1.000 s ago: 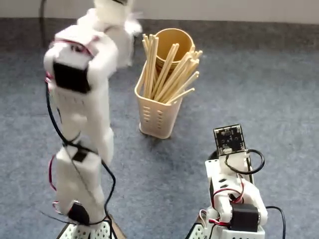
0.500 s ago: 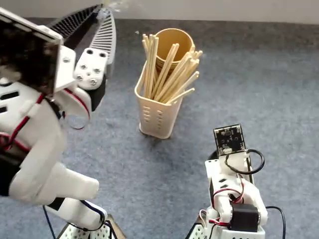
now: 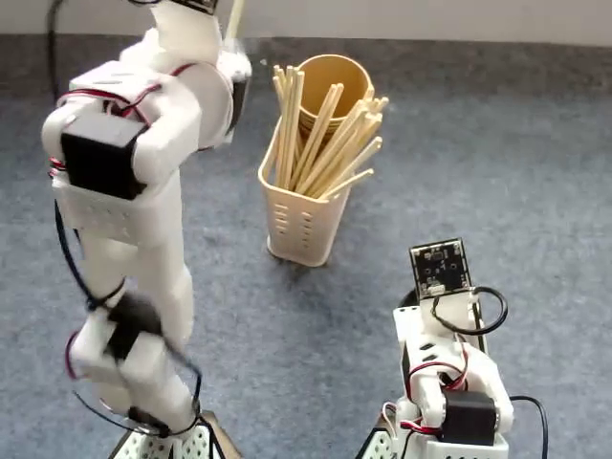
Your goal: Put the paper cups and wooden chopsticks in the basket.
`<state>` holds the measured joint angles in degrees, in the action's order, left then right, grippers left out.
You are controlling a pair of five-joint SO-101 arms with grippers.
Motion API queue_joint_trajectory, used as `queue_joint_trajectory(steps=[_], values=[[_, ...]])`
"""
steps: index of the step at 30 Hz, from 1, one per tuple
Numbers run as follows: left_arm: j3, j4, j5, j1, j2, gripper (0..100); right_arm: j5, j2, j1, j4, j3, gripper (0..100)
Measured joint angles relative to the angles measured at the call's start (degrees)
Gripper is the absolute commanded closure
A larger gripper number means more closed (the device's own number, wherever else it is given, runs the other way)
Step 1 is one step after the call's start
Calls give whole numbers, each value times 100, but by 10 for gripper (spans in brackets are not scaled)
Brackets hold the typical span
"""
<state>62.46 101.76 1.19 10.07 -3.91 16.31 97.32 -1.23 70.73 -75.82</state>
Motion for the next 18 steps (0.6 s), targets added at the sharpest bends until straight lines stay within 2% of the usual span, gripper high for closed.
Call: queue_joint_trajectory(steps=[4,7,11,15,18], values=[[-2251,-70,149,316,1758,997,0,0,0,0,0,811],[-3569,-862,264,404,3314,997,0,0,0,0,0,811],[-5855,-2778,281,413,4668,996,0,0,0,0,0,811],[-8211,-5433,255,615,4844,996,0,0,0,0,0,811],[-9073,-6945,-9,914,4730,996,0,0,0,0,0,811]])
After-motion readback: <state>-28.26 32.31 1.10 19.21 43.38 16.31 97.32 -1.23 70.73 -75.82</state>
